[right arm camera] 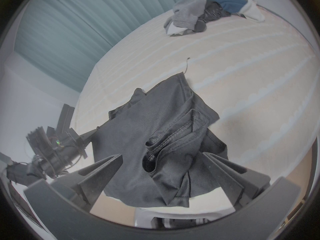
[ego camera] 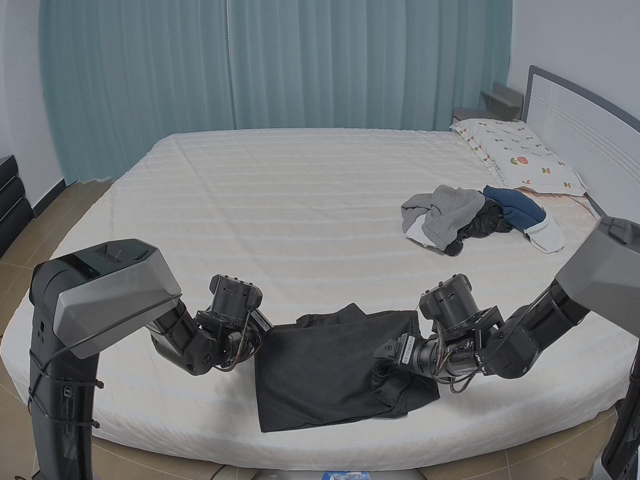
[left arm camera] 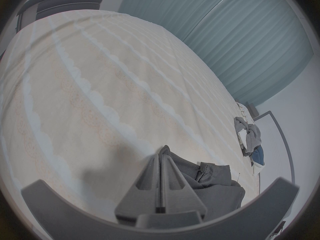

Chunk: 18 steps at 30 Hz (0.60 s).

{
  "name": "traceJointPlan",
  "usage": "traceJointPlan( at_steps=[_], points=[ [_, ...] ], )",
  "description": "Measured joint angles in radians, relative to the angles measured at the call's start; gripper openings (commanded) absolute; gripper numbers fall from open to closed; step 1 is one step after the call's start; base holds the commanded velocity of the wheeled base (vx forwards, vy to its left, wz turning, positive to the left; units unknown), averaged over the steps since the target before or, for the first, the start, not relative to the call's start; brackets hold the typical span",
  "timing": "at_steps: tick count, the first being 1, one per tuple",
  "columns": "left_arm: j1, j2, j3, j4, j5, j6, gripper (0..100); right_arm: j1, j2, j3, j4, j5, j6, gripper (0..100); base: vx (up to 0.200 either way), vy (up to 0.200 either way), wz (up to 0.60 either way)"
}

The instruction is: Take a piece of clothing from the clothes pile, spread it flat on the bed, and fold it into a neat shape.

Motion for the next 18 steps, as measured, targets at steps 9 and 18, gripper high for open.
traceJointPlan(
  at_steps=[9,18],
  points=[
    [0.0,0.0,0.0,0.0,0.0,0.0,0,0.041,0.063,-0.044,0.001,-0.017,-0.034,0,0.0,0.0,0.0],
    [0.0,0.0,0.0,0.0,0.0,0.0,0,0.034,0.042,-0.023,0.063,-0.023,-0.043,0,0.0,0.0,0.0]
  ],
)
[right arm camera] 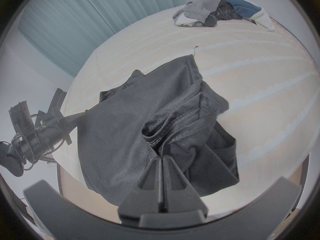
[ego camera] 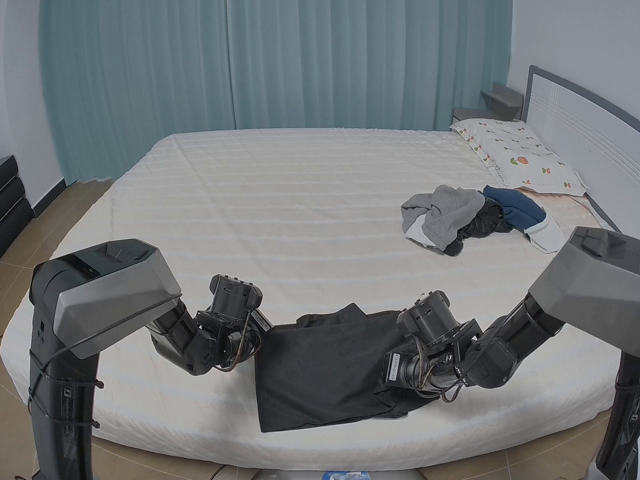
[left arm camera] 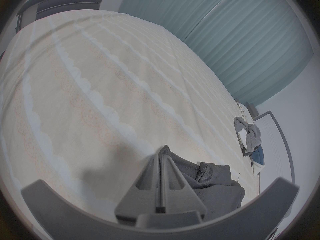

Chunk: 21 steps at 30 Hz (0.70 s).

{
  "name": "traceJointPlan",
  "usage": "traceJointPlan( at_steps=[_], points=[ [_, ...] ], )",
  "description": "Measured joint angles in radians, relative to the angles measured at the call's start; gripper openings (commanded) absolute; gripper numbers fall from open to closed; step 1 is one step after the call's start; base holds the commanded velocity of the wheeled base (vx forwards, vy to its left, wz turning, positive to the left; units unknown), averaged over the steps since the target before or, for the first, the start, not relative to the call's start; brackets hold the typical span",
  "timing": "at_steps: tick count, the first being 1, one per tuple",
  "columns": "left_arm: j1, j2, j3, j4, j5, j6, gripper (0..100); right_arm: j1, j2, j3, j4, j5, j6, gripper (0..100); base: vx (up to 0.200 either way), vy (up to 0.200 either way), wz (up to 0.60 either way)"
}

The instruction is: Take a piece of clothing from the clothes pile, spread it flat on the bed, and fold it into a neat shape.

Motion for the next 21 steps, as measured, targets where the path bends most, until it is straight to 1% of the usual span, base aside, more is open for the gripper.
traceJointPlan(
  at_steps=[7,11,16,18,21],
  points=[
    [0.0,0.0,-0.001,0.0,0.0,0.0,0,-0.026,-0.063,0.092,0.009,0.001,-0.027,0,0.0,0.0,0.0],
    [0.0,0.0,-0.001,0.0,0.0,0.001,0,-0.063,-0.096,0.166,-0.003,0.009,-0.072,0,0.0,0.0,0.0],
    [0.0,0.0,-0.001,0.0,0.0,0.001,0,-0.126,-0.122,0.242,-0.071,0.019,-0.127,0,0.0,0.0,0.0],
    [0.0,0.0,-0.001,0.0,0.0,0.001,0,-0.152,-0.126,0.265,-0.095,0.034,-0.157,0,0.0,0.0,0.0],
    [0.0,0.0,-0.001,0.0,0.0,0.001,0,-0.188,-0.128,0.294,-0.123,0.076,-0.191,0,0.0,0.0,0.0]
  ],
)
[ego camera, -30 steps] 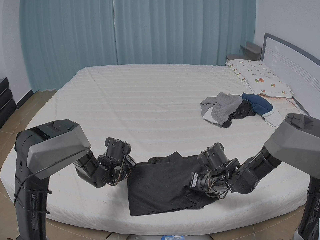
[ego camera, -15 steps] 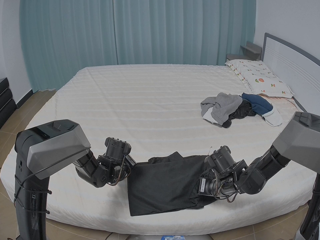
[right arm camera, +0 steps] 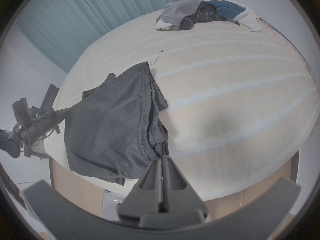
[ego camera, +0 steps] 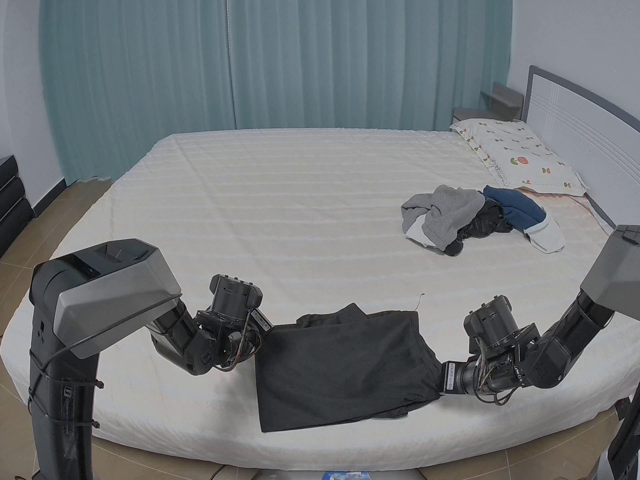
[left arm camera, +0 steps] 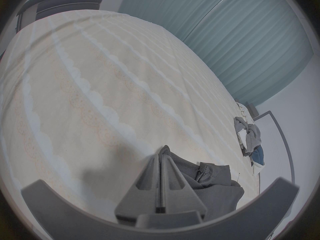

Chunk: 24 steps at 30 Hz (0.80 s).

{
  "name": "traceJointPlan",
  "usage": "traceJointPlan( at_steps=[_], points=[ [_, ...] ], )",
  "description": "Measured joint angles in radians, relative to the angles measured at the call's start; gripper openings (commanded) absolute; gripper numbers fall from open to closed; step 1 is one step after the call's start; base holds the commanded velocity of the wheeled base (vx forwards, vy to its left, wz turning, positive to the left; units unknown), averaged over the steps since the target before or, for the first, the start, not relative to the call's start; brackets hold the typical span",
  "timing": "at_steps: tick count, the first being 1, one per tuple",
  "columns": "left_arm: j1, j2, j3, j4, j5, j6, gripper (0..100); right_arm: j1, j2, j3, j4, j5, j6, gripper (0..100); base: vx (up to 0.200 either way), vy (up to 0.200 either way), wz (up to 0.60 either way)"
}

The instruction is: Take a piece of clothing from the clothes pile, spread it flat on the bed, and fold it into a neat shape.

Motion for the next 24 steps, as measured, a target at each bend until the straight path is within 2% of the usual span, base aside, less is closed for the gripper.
traceJointPlan(
  at_steps=[7,8,16,21,24],
  points=[
    [0.0,0.0,0.0,0.0,0.0,0.0,0,-0.052,0.01,0.039,-0.019,0.051,-0.023,0,0.0,0.0,0.0],
    [0.0,0.0,0.0,0.0,0.0,0.0,0,-0.053,0.012,0.043,-0.02,0.058,-0.023,100,0.0,0.0,0.0],
    [0.0,0.0,0.0,0.0,0.0,0.0,0,-0.054,0.022,0.05,-0.049,0.065,-0.021,100,0.0,0.0,0.0],
    [0.0,0.0,0.0,0.0,0.0,0.001,0,-0.086,0.022,0.033,-0.142,0.071,-0.013,100,0.0,0.0,0.0],
    [0.0,0.0,0.0,0.0,0.0,0.001,0,-0.109,0.035,0.01,-0.227,0.102,-0.008,100,0.0,0.0,0.0]
  ],
)
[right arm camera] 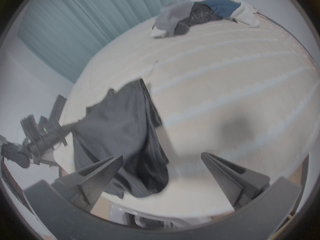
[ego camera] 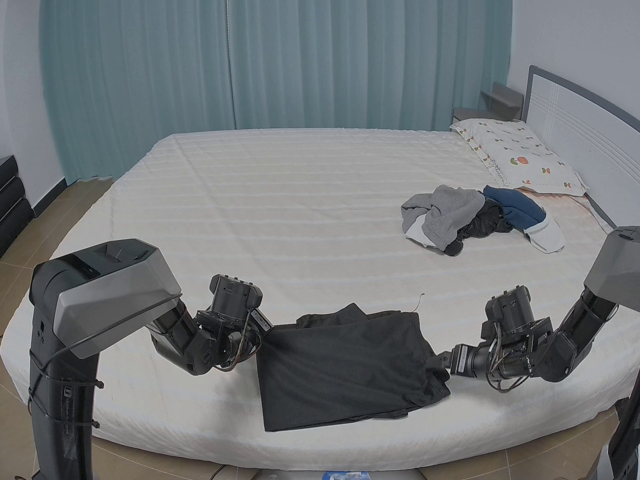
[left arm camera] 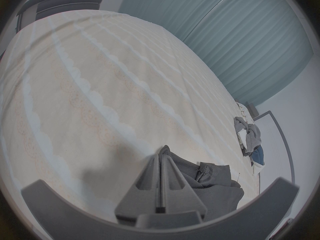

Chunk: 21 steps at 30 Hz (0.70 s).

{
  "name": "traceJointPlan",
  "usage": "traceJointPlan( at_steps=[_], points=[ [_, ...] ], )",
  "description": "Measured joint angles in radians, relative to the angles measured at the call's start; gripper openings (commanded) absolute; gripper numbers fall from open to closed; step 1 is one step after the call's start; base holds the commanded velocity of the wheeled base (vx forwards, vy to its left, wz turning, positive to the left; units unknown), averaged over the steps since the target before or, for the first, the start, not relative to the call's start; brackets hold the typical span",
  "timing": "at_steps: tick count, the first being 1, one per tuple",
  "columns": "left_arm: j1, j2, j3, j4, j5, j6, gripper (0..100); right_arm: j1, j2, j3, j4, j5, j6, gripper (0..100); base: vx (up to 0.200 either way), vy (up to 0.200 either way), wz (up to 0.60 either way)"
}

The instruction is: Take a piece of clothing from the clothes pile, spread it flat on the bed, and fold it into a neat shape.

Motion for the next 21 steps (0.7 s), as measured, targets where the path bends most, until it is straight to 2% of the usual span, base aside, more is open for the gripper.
traceJointPlan(
  at_steps=[8,12,17,21],
  points=[
    [0.0,0.0,0.0,0.0,0.0,0.0,0,-0.086,0.143,-0.122,-0.186,0.131,0.006,100,0.0,0.0,0.0],
    [0.0,0.0,0.0,0.0,0.0,0.0,0,-0.105,0.224,-0.216,-0.209,0.158,0.028,100,0.0,0.0,0.0],
    [0.0,0.0,0.0,0.0,0.0,0.0,0,-0.1,0.293,-0.332,-0.221,0.171,0.138,100,0.0,0.0,0.0],
    [0.0,0.0,0.001,0.0,0.001,0.0,0,-0.093,0.328,-0.383,-0.234,0.18,0.151,100,0.0,0.0,0.0]
  ],
)
